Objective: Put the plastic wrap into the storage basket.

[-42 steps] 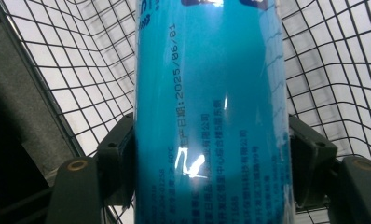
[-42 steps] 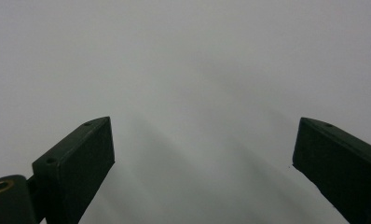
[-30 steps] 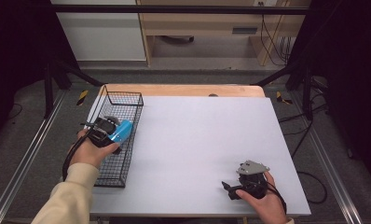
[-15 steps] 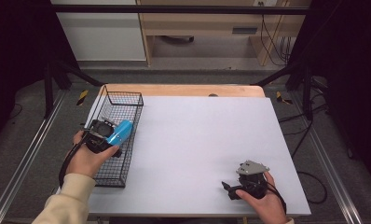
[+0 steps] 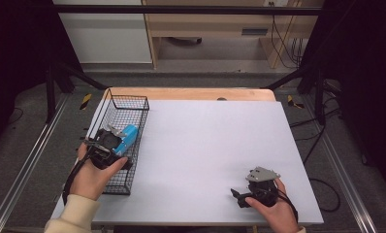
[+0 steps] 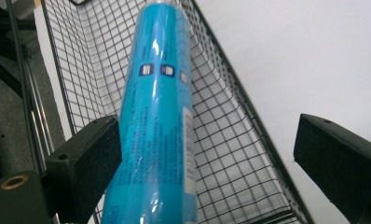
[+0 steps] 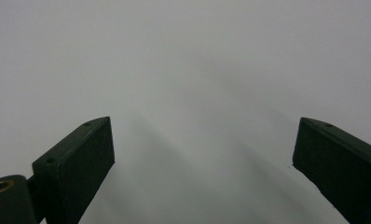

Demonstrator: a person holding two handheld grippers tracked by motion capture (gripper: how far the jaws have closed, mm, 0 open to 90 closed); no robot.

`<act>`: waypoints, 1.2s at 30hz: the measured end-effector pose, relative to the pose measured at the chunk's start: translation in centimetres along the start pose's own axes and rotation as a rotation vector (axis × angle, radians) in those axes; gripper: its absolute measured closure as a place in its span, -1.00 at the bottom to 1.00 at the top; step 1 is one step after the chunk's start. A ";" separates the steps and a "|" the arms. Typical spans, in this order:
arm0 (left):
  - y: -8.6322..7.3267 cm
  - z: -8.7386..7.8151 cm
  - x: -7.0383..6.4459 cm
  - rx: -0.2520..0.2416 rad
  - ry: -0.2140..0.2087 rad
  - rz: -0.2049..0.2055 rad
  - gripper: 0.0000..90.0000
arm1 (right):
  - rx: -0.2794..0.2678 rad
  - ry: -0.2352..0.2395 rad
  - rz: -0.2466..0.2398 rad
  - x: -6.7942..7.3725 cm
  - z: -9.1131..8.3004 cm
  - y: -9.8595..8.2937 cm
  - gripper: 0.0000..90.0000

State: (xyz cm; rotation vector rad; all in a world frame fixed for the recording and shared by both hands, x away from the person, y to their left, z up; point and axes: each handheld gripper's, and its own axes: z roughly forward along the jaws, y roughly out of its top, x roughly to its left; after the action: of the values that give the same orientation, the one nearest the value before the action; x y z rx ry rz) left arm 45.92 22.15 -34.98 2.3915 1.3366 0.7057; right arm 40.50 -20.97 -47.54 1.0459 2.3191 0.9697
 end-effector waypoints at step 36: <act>2.6 -0.7 -8.6 -0.123 -0.098 0.154 -0.86 | -0.011 -0.012 0.002 -0.1 -0.3 0.0 -0.87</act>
State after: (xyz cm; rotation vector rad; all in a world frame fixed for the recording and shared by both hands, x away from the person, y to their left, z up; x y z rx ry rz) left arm 43.55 13.50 -35.40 2.4145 1.0492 0.6807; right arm 40.41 -21.20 -47.37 1.0477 2.3007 0.9728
